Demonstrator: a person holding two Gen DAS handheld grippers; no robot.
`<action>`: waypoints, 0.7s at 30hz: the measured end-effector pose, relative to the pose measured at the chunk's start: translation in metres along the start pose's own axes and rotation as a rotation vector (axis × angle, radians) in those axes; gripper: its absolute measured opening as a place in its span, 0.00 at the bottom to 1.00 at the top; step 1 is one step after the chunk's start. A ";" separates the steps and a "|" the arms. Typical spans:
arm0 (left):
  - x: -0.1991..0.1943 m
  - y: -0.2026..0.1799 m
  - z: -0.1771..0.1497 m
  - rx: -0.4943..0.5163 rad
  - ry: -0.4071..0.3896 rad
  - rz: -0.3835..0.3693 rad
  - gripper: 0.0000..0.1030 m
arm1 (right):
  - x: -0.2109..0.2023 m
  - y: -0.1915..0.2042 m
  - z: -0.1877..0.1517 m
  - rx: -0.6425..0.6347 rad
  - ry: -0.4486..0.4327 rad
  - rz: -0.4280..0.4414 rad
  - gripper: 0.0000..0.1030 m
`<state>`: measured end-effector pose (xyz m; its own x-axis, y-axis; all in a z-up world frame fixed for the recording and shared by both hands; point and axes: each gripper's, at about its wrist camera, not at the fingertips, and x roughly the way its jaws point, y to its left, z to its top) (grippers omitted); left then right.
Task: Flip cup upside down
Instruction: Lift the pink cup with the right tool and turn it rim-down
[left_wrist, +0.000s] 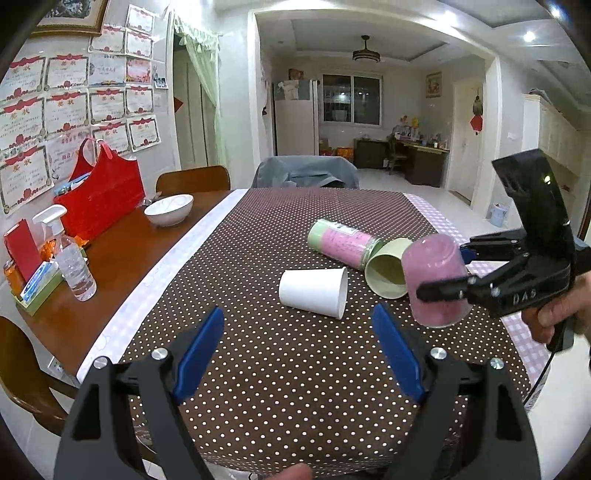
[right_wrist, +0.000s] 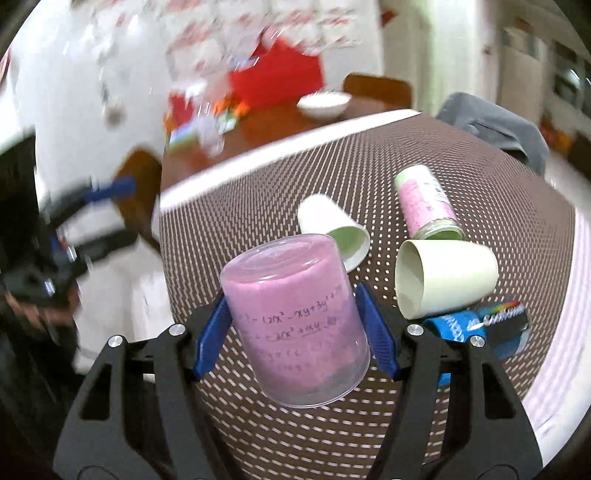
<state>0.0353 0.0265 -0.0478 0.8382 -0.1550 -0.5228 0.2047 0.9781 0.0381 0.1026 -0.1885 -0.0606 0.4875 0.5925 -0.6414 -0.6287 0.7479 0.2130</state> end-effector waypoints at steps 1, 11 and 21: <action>-0.001 -0.001 0.000 0.002 -0.002 -0.001 0.79 | -0.002 -0.001 -0.002 0.032 -0.025 -0.004 0.64; -0.002 -0.003 0.000 -0.005 -0.003 -0.002 0.79 | 0.010 -0.007 -0.053 0.396 -0.314 -0.102 0.64; -0.001 0.002 -0.003 -0.019 0.004 0.004 0.79 | 0.047 -0.007 -0.060 0.452 -0.323 -0.234 0.64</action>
<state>0.0331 0.0288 -0.0493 0.8371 -0.1507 -0.5259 0.1918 0.9811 0.0240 0.0934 -0.1838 -0.1360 0.7857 0.4047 -0.4678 -0.1972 0.8807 0.4307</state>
